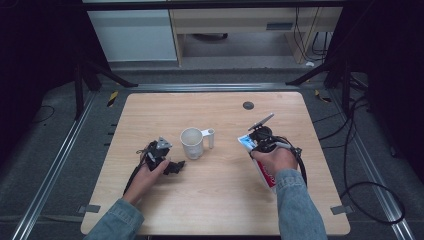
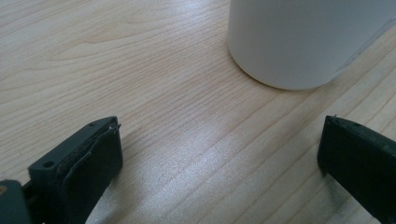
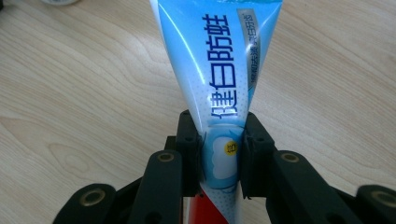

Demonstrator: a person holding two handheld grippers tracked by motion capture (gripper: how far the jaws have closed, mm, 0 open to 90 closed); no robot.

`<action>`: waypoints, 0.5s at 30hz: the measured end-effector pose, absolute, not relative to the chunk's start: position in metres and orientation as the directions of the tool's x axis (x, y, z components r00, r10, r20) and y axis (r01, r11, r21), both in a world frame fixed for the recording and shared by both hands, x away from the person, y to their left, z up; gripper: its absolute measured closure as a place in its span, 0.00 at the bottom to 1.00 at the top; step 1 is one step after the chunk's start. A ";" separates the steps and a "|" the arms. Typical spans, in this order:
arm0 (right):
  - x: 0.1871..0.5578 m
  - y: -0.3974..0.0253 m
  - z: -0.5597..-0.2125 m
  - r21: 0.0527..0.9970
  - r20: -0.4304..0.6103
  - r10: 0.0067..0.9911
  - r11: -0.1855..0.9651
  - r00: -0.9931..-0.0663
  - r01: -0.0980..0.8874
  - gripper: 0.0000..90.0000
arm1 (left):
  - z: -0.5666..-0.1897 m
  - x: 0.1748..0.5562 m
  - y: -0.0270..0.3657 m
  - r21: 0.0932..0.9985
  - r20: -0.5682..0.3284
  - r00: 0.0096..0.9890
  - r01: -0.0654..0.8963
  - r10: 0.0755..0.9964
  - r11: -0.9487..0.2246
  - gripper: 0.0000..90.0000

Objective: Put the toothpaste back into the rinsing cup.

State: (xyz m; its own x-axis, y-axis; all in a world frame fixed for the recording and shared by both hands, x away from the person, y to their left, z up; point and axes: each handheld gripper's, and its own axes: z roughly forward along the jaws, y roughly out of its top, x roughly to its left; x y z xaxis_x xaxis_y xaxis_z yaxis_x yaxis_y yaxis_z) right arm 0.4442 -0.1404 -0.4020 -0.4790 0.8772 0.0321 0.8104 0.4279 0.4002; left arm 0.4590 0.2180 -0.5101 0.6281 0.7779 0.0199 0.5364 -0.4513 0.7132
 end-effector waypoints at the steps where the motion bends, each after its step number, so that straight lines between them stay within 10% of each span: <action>1: 0.444 -0.140 -0.402 0.400 0.032 0.877 0.428 -0.479 0.810 0.81 | -0.510 0.459 0.218 0.713 0.020 0.628 0.536 0.778 -0.451 0.00; 15: 0.449 -0.138 -0.385 0.447 0.022 0.872 0.428 -0.488 0.785 0.81 | -0.510 0.459 0.218 0.713 0.020 0.628 0.537 0.778 -0.451 0.00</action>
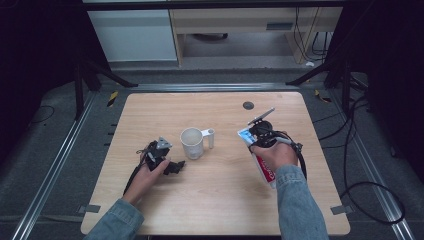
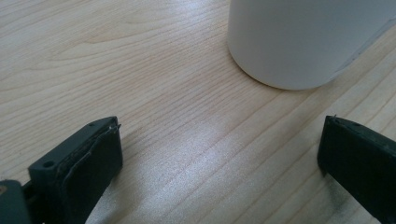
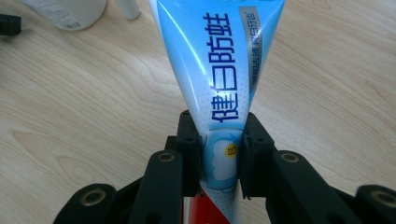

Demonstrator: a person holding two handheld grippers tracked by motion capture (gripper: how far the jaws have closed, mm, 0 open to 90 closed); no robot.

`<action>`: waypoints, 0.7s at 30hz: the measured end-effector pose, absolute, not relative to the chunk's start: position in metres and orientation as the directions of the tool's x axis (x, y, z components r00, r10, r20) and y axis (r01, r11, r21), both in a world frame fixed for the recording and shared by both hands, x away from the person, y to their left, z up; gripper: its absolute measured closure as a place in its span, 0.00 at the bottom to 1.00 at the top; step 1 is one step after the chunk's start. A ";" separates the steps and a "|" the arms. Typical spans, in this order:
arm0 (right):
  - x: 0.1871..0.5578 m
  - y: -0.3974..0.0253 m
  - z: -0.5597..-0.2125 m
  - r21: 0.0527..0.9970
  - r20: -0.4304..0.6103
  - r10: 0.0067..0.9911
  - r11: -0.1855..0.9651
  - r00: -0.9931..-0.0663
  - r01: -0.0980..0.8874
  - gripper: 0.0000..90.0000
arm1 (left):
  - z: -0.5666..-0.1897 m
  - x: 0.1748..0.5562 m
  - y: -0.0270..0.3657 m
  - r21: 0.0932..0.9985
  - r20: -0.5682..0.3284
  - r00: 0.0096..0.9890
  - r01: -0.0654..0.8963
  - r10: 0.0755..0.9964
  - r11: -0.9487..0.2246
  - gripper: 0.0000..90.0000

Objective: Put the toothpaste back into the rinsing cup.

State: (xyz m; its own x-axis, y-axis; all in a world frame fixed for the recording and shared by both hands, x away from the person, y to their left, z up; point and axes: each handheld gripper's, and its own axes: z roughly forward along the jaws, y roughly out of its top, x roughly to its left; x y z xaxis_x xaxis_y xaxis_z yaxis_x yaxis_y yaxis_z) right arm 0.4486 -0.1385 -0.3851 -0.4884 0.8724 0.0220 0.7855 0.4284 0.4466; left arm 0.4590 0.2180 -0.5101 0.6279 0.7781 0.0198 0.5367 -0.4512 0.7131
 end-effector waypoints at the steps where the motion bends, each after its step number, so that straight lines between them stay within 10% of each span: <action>1: 0.449 -0.138 -0.384 0.449 0.019 0.873 0.428 -0.487 0.785 0.81 | -0.510 0.459 0.218 0.714 0.019 0.628 0.536 0.778 -0.451 0.00; 21: 0.446 -0.113 -0.372 0.611 0.032 0.847 0.404 -0.531 0.681 0.81 | -0.510 0.459 0.218 0.713 0.020 0.628 0.537 0.778 -0.451 0.00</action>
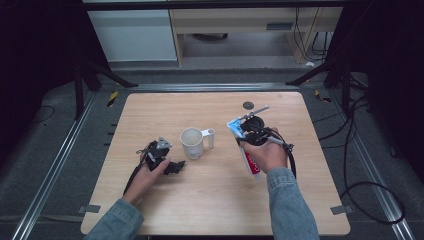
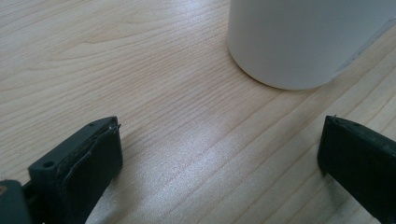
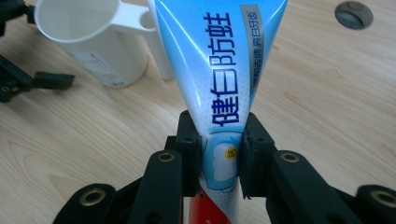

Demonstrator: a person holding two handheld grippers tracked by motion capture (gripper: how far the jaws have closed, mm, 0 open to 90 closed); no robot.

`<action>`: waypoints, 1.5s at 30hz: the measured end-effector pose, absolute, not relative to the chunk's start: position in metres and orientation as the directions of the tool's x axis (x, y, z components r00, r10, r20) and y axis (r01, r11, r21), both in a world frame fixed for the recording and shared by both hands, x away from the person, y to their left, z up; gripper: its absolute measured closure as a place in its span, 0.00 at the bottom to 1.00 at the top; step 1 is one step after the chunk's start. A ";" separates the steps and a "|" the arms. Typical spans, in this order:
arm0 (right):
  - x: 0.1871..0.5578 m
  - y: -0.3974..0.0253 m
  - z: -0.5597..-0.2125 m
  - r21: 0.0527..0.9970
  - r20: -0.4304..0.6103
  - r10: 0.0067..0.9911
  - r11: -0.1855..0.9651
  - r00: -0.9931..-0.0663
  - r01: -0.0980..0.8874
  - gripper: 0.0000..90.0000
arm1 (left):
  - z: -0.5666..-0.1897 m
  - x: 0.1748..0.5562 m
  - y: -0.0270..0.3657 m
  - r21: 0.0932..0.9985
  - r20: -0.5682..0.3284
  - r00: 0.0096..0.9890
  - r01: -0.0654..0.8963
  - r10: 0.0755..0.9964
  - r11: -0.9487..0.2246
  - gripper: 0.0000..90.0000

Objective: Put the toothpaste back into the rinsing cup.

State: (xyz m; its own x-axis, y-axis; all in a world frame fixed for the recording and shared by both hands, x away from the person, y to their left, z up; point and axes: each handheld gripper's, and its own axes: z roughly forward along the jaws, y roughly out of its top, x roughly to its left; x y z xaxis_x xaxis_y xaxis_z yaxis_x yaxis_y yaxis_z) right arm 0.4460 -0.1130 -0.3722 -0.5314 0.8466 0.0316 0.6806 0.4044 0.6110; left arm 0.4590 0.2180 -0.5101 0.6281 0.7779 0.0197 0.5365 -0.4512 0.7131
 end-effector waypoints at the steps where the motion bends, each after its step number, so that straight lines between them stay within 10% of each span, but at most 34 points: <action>1: 0.446 -0.110 -0.372 0.620 0.031 0.845 0.402 -0.533 0.674 0.81 | -0.510 0.459 0.218 0.714 0.019 0.629 0.536 0.777 -0.451 0.00; 45: 0.449 -0.046 -0.329 0.815 0.071 0.830 0.272 -0.554 0.511 0.81 | -0.510 0.459 0.218 0.714 0.019 0.627 0.537 0.779 -0.449 0.00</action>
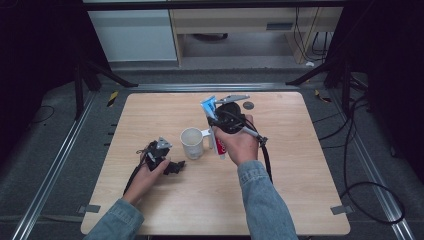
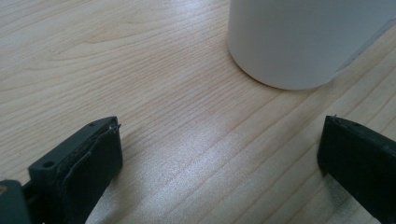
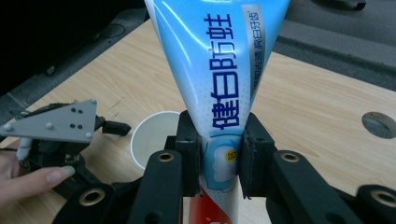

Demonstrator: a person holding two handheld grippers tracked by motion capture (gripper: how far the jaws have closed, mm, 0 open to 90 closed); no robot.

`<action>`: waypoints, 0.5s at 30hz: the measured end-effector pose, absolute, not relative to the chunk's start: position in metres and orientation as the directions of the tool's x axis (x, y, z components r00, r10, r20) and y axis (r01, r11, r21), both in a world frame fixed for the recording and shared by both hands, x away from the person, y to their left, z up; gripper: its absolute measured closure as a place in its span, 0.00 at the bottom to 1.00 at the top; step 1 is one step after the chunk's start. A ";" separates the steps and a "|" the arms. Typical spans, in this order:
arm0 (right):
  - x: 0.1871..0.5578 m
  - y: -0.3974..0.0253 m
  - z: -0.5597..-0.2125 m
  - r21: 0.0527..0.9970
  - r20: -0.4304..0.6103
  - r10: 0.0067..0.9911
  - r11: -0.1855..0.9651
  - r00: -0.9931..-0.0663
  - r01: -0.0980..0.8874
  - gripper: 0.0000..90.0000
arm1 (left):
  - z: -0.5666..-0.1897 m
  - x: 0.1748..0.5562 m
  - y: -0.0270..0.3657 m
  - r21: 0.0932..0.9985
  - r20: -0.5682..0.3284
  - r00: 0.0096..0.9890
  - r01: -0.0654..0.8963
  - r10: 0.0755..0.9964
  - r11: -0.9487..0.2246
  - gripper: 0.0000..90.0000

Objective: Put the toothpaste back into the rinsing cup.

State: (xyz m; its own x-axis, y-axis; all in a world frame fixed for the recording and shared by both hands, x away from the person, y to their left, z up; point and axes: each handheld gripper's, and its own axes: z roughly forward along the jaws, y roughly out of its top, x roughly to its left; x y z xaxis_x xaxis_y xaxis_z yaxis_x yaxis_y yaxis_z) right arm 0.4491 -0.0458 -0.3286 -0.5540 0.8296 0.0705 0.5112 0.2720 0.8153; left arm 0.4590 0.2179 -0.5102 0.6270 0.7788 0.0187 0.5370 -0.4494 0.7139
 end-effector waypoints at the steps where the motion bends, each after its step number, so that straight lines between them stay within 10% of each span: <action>1: 0.449 -0.045 -0.328 0.817 0.070 0.830 0.270 -0.553 0.509 0.81 | -0.510 0.459 0.218 0.714 0.019 0.627 0.537 0.779 -0.450 0.00; 15: 0.458 -0.026 -0.319 0.864 0.072 0.832 0.224 -0.550 0.451 0.81 | -0.510 0.459 0.218 0.714 0.018 0.627 0.538 0.779 -0.449 0.00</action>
